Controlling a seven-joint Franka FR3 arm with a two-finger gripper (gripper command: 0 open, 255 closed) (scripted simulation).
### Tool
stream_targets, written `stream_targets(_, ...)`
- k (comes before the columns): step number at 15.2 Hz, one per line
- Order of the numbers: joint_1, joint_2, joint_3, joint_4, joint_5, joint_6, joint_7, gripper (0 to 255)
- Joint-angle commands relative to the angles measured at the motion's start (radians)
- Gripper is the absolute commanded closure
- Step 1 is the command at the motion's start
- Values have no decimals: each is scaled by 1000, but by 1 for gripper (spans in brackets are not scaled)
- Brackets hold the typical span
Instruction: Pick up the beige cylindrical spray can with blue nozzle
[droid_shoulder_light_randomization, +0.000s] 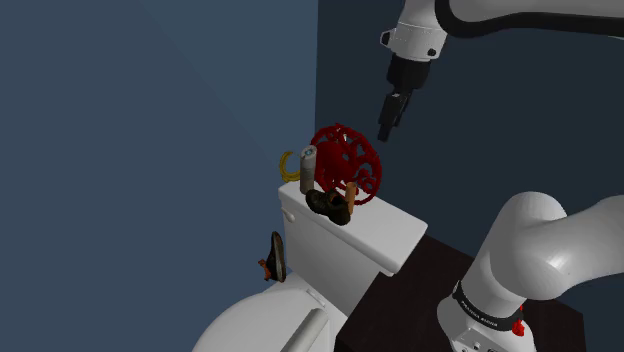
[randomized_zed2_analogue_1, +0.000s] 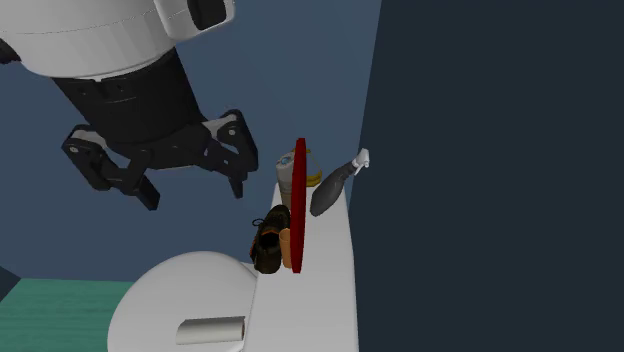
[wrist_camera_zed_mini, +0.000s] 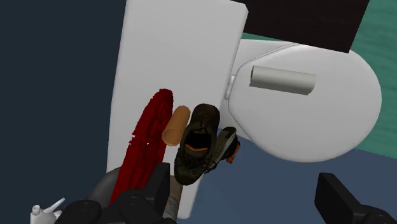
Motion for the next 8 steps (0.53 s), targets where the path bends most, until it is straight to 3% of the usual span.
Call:
stream_targets(1,0,0,0,0,0,0,0,0)
stream_targets(8,11,234,-27,42,-90,175,-136,0)
